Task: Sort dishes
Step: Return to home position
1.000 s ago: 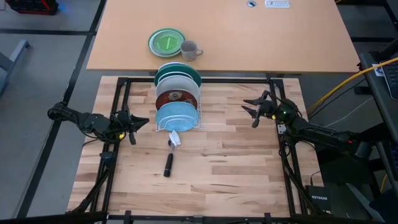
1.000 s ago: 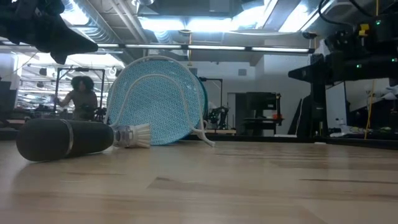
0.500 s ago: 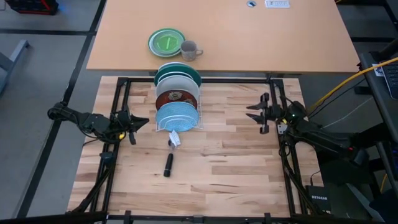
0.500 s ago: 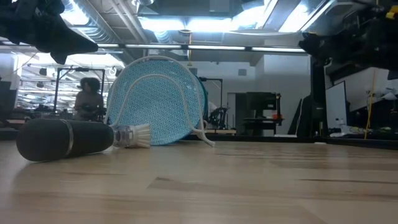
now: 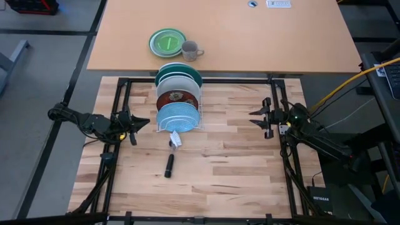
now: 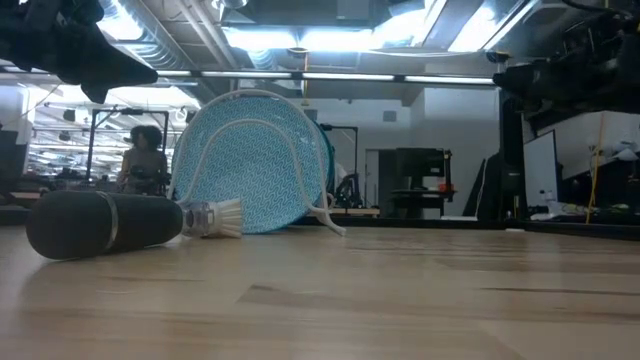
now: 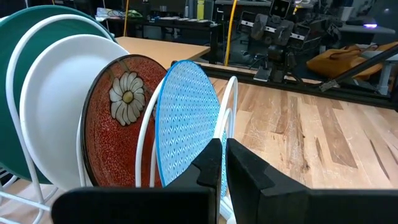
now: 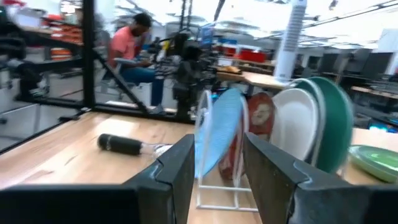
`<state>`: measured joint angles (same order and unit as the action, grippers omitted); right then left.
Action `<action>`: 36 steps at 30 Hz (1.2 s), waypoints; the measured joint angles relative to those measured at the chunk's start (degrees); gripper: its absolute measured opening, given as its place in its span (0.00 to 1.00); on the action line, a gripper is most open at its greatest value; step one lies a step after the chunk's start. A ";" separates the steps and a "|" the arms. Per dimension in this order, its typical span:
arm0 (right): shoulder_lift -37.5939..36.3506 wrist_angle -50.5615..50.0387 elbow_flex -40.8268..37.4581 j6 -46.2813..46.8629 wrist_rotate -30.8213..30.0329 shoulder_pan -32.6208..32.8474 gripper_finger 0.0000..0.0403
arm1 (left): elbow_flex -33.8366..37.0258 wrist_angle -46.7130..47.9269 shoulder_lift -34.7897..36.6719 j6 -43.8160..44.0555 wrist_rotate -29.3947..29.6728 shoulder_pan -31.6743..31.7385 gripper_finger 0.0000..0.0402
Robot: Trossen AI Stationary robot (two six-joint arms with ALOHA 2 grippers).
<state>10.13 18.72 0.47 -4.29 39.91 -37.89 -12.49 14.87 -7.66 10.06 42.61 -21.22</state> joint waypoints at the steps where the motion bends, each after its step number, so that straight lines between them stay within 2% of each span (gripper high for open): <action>1: -0.51 -0.86 0.00 -0.45 1.03 0.00 0.35 | 0.00 0.00 0.00 0.01 0.00 -0.01 0.03; 7: -2.93 -6.33 -0.03 -2.21 9.73 0.00 0.35 | 0.00 0.00 0.00 -0.01 0.00 0.01 0.03; 10: -3.30 -7.13 -0.04 -2.23 11.06 0.04 0.35 | 0.00 0.00 0.00 0.01 0.00 -0.01 0.03; 15: -3.30 -7.74 -0.04 -3.44 10.40 1.03 0.35 | 0.00 0.00 0.01 0.00 0.00 -0.01 0.03; 25: -3.30 -13.35 -0.07 -12.47 10.13 10.50 0.35 | -0.02 0.00 0.00 0.01 0.00 -0.01 0.03; 36: -3.32 -12.43 -0.07 -14.69 5.62 18.70 0.35 | -0.02 0.00 0.01 0.00 0.00 -0.01 0.03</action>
<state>6.81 6.29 0.40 -18.98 45.53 -19.19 -12.51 14.87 -7.65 10.05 42.61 -21.23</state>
